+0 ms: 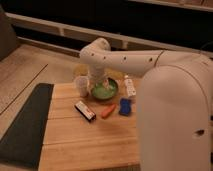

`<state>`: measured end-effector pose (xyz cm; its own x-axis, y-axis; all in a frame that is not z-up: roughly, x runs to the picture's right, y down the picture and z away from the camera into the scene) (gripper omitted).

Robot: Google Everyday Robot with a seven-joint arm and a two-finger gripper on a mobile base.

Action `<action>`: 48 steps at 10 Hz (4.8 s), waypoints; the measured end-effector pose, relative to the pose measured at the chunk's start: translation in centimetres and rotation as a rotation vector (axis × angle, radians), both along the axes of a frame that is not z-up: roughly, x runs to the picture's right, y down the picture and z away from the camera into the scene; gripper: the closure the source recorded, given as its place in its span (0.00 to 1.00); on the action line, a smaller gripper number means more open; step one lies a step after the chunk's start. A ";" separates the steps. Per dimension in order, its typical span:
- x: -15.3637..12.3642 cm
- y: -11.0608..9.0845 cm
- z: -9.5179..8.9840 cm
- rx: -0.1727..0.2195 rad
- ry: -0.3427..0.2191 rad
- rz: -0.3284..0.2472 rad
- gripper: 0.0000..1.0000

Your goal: Place the ceramic cup in the ceramic bowl

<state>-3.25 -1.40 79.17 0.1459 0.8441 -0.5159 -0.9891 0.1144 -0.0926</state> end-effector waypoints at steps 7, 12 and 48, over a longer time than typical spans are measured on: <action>-2.0 -6.1 5.5 0.056 -0.147 -0.036 0.35; -4.9 -5.9 8.8 0.030 -0.177 -0.072 0.35; 6.6 -3.0 3.6 0.141 -0.100 0.248 1.00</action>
